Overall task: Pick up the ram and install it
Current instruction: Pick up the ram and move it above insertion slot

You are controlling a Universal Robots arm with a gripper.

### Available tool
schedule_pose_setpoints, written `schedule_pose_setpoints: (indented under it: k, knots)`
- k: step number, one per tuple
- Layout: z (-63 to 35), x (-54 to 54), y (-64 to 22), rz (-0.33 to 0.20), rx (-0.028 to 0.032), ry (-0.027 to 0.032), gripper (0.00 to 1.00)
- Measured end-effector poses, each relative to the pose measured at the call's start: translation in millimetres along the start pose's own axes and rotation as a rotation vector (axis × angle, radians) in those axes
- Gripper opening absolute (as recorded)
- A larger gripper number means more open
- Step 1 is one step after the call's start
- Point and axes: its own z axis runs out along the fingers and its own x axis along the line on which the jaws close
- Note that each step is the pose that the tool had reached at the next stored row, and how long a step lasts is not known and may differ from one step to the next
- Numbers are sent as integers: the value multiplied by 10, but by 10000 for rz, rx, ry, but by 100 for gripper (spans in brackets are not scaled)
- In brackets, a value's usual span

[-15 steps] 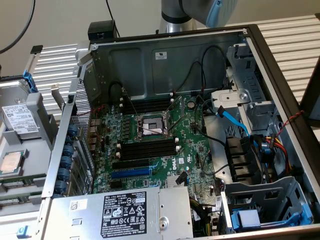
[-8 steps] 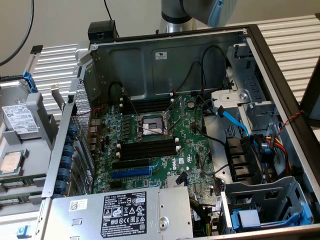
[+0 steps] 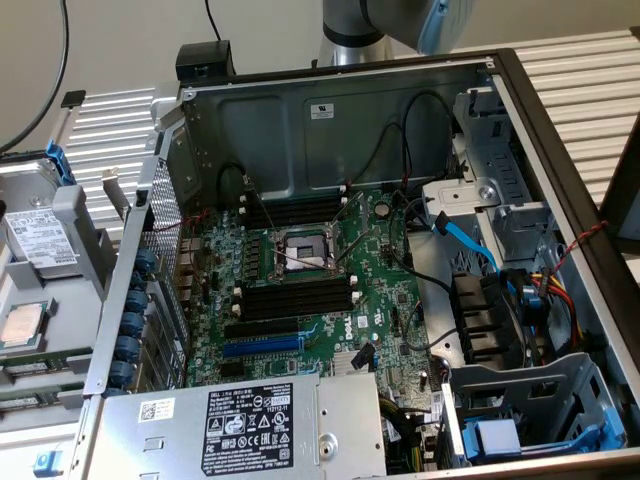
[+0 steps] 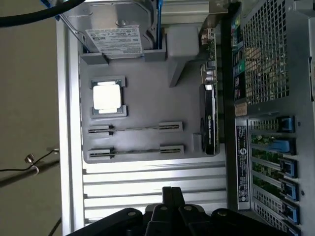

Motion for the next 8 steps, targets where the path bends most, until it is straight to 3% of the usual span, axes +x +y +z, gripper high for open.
schedule_pose_setpoints:
  k: [8]
  knots:
    - [147, 2, -9, -11, -27, 2, 11]
